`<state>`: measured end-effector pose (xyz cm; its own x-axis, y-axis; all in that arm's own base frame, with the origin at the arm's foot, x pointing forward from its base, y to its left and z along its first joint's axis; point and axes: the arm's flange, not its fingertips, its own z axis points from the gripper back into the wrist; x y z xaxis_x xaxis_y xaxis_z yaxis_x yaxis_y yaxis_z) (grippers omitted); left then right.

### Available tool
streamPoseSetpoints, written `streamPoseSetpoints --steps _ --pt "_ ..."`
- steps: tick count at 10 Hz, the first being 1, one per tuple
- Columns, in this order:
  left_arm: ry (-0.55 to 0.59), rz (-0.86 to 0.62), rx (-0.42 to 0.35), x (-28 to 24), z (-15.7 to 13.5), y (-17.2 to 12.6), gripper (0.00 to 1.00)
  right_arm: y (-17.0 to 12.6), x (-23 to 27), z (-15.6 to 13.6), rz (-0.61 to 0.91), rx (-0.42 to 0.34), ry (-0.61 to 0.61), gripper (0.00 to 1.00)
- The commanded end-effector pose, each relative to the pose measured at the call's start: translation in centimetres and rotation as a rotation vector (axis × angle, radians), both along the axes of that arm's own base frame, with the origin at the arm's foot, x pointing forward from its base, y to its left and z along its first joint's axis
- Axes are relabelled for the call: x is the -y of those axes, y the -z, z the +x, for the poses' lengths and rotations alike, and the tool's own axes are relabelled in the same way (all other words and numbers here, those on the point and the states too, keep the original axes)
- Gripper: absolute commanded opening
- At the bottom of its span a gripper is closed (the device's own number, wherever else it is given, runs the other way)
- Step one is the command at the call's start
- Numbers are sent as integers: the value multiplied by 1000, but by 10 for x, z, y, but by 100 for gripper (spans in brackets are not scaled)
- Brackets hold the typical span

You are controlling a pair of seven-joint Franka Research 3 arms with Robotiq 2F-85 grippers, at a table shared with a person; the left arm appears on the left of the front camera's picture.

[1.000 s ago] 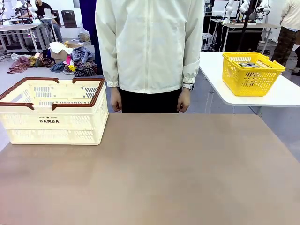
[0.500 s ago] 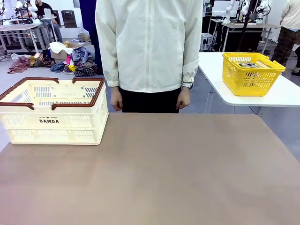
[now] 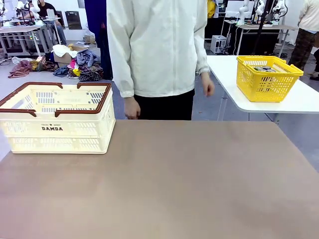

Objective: Place the drinks into the Shopping basket.
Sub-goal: Pick up one drink and place it into the Shopping basket.

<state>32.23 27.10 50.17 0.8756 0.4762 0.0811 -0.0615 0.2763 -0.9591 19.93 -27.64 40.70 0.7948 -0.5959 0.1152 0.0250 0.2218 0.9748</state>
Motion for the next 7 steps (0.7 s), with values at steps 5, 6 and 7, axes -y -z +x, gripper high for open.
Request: streamPoseSetpoints --steps 5,6,7 --pt "7 -1 -12 -2 -4 -1 100 -3 1 -3 -17 3 -13 100" --pt "7 -1 -12 -2 -4 -1 100 -3 1 -3 -17 3 -13 100" --pt "7 -1 -12 -2 -4 -1 100 -3 1 -3 -17 3 -13 100"
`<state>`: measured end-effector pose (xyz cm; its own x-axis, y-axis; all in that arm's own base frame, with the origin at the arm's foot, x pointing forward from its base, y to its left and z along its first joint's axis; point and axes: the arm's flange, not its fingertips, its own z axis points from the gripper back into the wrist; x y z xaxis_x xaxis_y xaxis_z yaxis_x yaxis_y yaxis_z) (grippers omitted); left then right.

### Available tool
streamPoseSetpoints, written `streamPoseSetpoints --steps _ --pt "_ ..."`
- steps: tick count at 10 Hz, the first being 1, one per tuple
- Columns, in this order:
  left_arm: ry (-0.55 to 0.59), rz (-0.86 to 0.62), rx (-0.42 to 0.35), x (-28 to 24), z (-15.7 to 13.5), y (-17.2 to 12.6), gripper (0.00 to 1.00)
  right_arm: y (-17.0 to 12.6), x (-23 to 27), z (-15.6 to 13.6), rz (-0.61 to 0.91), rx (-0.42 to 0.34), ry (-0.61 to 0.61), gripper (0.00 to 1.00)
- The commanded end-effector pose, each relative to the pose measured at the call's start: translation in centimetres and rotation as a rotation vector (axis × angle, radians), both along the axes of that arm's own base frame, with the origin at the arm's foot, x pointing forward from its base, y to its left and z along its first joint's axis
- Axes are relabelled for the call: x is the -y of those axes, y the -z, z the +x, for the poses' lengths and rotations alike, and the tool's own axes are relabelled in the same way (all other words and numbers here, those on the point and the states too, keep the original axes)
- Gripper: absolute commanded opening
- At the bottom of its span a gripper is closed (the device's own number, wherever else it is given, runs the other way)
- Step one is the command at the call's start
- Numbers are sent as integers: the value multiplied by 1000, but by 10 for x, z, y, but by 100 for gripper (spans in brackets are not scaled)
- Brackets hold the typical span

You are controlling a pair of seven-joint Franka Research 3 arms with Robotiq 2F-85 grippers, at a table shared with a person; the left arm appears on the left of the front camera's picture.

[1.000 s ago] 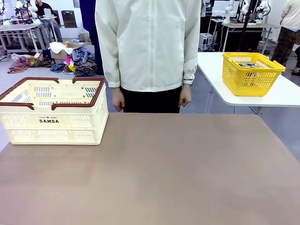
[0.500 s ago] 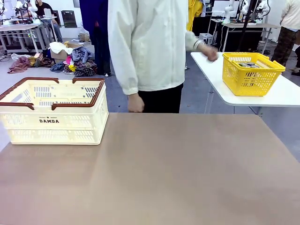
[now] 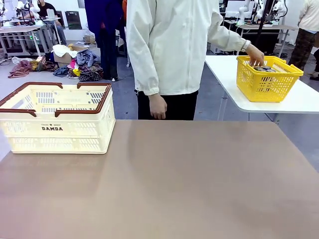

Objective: Place the drinks into the Shopping basket.
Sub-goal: Pick up one drink and place it into the Shopping basket.

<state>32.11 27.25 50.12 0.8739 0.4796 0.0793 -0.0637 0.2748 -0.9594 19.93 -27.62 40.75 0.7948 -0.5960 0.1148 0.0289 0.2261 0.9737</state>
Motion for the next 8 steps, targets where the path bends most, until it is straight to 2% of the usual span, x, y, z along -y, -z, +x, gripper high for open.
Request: streamPoseSetpoints --steps 1,8 --pt "11 0 -11 0 -3 -1 100 -3 1 -3 -12 7 -14 100" --pt "11 0 -11 0 -3 -1 100 -3 1 -3 -12 7 -14 100"
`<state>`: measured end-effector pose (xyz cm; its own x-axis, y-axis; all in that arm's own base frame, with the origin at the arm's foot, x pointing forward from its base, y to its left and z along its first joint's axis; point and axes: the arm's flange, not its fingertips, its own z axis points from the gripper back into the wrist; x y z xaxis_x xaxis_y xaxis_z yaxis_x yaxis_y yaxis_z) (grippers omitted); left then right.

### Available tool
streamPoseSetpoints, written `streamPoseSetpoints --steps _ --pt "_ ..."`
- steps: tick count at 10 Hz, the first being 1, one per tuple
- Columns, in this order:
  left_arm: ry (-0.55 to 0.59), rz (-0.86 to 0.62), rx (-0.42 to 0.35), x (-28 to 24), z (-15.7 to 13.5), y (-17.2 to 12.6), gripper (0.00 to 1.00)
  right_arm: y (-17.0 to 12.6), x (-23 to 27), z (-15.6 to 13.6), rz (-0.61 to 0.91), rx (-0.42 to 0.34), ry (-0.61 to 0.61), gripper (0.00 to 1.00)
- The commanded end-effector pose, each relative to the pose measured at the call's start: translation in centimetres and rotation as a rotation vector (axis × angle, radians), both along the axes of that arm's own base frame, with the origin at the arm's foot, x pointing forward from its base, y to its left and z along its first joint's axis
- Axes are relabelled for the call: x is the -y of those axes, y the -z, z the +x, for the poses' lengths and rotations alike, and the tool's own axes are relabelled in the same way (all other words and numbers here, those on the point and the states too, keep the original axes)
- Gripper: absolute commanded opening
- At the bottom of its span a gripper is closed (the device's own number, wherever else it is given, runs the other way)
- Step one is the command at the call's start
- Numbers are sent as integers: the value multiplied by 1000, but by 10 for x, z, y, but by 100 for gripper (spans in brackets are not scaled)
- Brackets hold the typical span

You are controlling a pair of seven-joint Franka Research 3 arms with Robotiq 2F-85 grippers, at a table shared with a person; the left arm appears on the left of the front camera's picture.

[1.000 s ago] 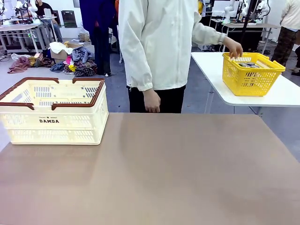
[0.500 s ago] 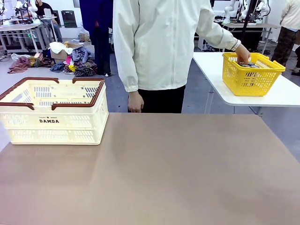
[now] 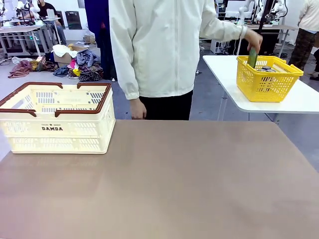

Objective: Place the drinks into the Shopping basket.
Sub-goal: Pick up one drink and place it into the Shopping basket.

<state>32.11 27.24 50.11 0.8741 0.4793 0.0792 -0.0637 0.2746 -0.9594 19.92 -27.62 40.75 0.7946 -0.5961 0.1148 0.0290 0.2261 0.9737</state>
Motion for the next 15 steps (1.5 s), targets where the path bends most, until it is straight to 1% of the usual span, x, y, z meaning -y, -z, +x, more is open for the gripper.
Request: streamPoseSetpoints --steps 1,15 --pt "11 1 -11 0 -3 -1 100 -3 1 -3 -12 7 -14 100" --pt "11 1 -11 0 -3 -1 100 -3 1 -3 -12 7 -14 100"
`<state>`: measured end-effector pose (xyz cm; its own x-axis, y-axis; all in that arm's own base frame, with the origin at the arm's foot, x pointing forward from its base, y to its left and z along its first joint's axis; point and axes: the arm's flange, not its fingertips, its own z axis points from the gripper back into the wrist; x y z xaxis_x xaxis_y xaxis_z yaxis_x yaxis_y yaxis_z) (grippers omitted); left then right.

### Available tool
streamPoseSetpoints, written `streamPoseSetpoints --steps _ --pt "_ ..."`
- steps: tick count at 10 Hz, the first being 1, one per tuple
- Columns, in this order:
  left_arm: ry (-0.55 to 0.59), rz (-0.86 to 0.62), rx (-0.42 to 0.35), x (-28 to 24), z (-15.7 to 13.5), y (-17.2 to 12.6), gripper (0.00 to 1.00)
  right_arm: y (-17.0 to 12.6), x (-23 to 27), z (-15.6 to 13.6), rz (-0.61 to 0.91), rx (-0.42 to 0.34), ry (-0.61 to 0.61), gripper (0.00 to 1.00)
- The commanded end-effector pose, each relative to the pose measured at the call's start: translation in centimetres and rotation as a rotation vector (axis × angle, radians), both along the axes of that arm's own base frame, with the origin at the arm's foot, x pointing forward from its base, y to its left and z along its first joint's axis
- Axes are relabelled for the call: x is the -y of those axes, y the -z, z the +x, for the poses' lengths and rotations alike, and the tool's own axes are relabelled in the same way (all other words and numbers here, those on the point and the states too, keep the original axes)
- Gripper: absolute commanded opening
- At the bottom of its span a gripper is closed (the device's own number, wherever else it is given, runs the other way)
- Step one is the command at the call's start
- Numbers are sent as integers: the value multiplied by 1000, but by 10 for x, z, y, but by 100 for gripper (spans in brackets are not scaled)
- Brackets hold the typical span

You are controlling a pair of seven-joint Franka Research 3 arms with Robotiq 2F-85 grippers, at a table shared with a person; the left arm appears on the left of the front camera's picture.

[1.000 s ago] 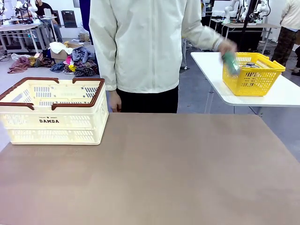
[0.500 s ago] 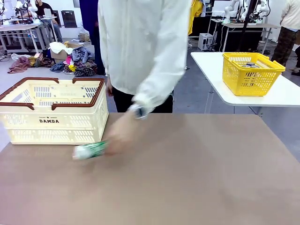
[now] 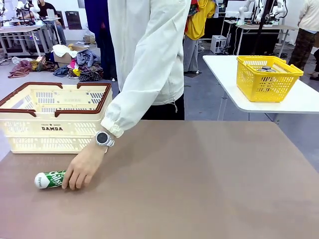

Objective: Place the drinks into the Shopping basket.
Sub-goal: Pick up one drink and place it into the Shopping basket.

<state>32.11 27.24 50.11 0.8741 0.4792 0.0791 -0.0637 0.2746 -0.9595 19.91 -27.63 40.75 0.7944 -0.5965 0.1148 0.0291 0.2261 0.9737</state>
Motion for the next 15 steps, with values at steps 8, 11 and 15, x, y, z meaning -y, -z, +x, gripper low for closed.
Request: streamPoseSetpoints --steps 8,11,15 --pt "293 300 273 90 -20 -39 100 -3 1 -3 -12 7 -15 100" --pt "740 545 567 179 -44 -31 100 -3 1 -3 -12 7 -15 100" --pt "986 688 668 220 -50 -16 100 -3 1 -3 -12 7 -15 100"
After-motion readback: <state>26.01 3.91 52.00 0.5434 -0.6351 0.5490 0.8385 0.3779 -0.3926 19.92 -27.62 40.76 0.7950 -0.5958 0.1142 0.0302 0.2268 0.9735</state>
